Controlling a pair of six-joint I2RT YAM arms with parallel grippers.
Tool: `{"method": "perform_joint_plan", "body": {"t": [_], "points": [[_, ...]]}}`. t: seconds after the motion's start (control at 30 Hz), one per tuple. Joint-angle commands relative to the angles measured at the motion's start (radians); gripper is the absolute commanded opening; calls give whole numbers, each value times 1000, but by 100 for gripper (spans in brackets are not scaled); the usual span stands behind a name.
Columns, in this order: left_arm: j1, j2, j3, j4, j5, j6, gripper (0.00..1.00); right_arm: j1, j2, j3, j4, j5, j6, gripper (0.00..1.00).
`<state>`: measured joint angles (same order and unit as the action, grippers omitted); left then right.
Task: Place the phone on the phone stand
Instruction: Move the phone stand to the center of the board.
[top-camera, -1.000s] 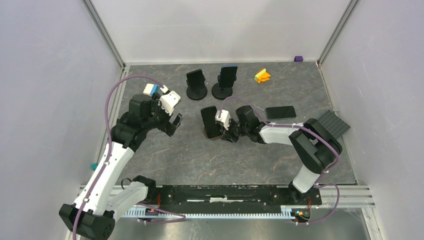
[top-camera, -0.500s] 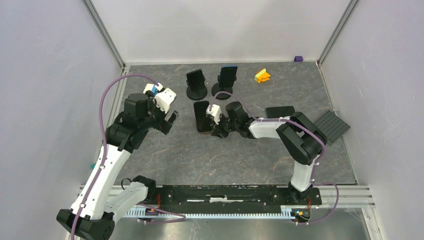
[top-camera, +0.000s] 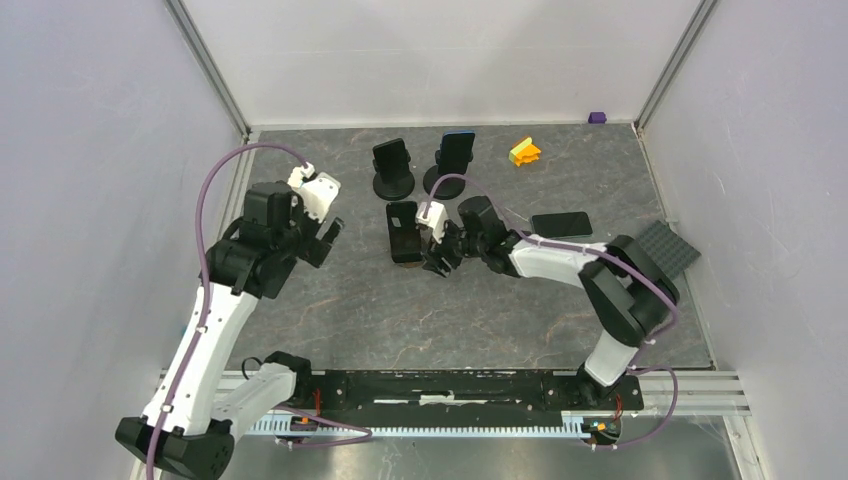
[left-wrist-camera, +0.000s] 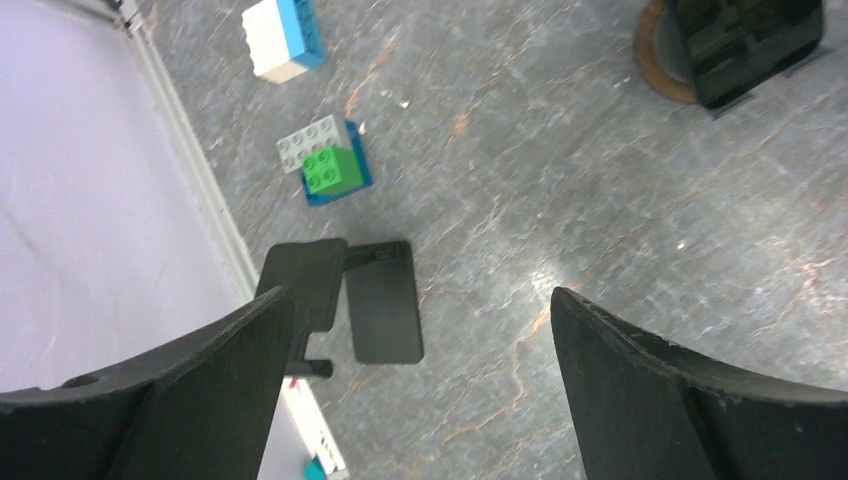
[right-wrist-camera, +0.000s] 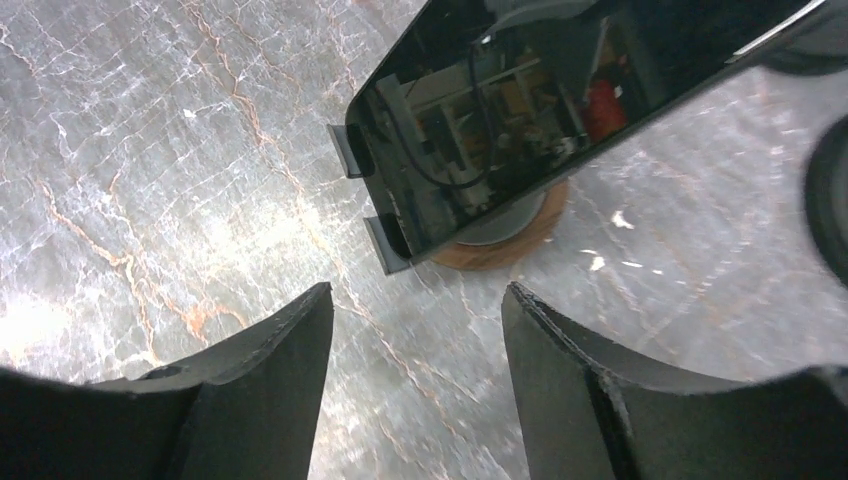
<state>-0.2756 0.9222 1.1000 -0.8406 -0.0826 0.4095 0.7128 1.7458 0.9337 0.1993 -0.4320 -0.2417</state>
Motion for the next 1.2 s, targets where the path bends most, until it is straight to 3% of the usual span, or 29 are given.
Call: {"method": "perform_joint_plan", "body": {"t": [0.0, 0.13, 0.37, 0.67, 0.83, 1.17], "points": [[46, 20, 93, -146, -59, 57, 100, -12, -135, -36, -94, 32, -109, 70], [109, 35, 124, -267, -78, 98, 100, -12, -205, -52, -218, 49, -188, 75], [298, 78, 83, -279, -160, 203, 100, -12, -276, -89, -313, 68, -241, 75], [607, 203, 126, -246, 145, 231, 100, -21, -254, -115, -312, 7, -243, 76], [670, 303, 160, -240, 263, 221, 100, -30, -238, -111, -323, -25, -247, 76], [731, 468, 176, -157, 349, 262, 100, -58, -208, -95, -340, -66, -243, 76]]}}
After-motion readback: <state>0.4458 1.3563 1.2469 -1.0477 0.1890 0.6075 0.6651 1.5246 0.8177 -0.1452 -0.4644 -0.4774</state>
